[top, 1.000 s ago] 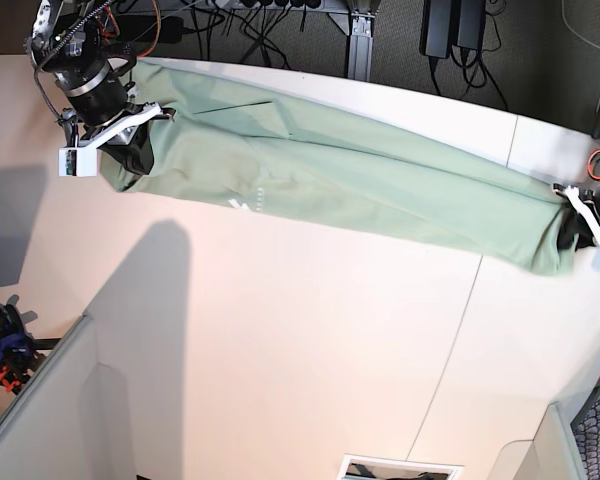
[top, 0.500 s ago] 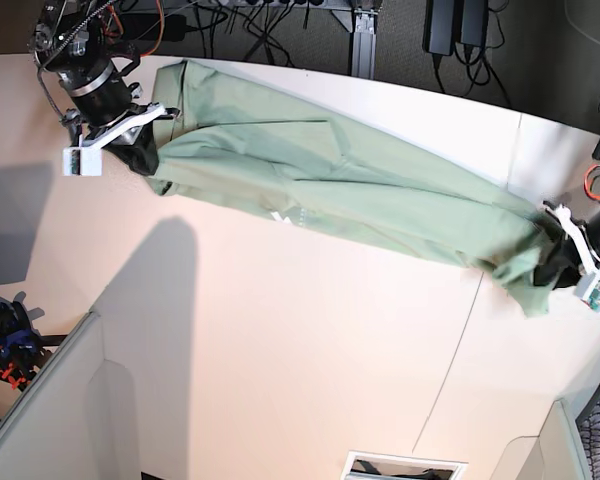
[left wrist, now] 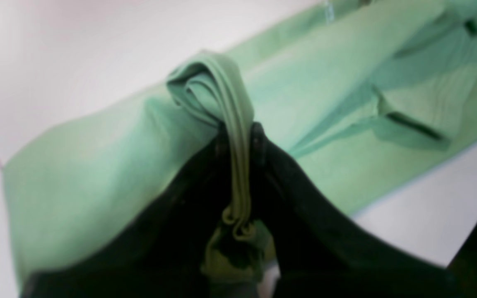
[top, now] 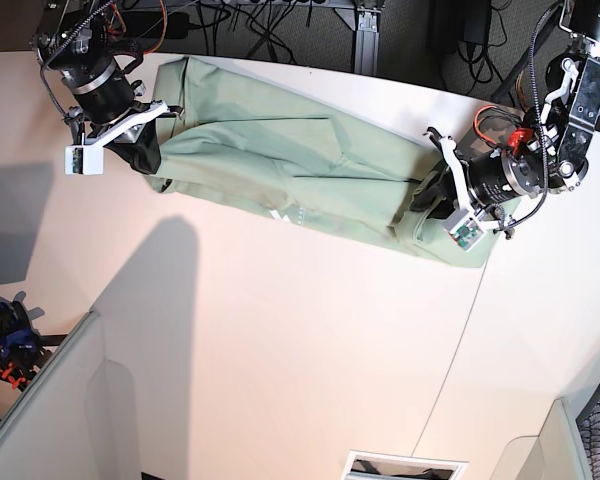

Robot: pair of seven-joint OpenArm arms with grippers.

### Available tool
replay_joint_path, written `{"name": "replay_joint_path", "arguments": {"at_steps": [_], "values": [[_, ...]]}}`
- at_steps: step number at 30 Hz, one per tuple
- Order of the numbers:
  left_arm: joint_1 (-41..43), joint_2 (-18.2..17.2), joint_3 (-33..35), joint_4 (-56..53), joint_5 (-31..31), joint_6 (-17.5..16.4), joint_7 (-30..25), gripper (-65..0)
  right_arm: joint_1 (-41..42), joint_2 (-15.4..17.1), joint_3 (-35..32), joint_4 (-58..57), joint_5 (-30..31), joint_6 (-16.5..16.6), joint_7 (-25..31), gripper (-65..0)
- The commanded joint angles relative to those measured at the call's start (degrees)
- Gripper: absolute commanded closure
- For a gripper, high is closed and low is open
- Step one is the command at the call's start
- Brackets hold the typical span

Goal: Fold the T-shirt properly
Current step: 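Carry the strip end with the left gripper toward the right gripper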

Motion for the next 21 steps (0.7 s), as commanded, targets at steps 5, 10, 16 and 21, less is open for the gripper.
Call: {"name": "replay_joint_path", "arguments": {"at_steps": [5, 10, 16, 21], "values": [[-0.8, 3.1, -0.2, -1.4, -0.9, -0.2, -1.2, 0.0, 0.3, 0.6, 0.3, 0.9, 0.0, 0.1, 1.3, 0.0], [-0.8, 5.5, 0.1, -1.8, -3.0, -1.9, -0.7, 0.0, 0.2, 0.7, 0.8, 0.9, -2.0, 0.0, 1.3, 0.0], [-0.8, 5.5, 0.5, -1.8, -5.7, -1.9, 1.3, -0.4, 0.1, 0.7, 6.4, 0.7, -2.3, -0.2, 1.0, -36.7], [-0.8, 5.6, 0.6, -1.8, -10.3, -3.3, 2.3, -18.9, -0.3, 1.3, 11.4, -0.3, -0.6, -1.5, -0.5, -37.5]]}}
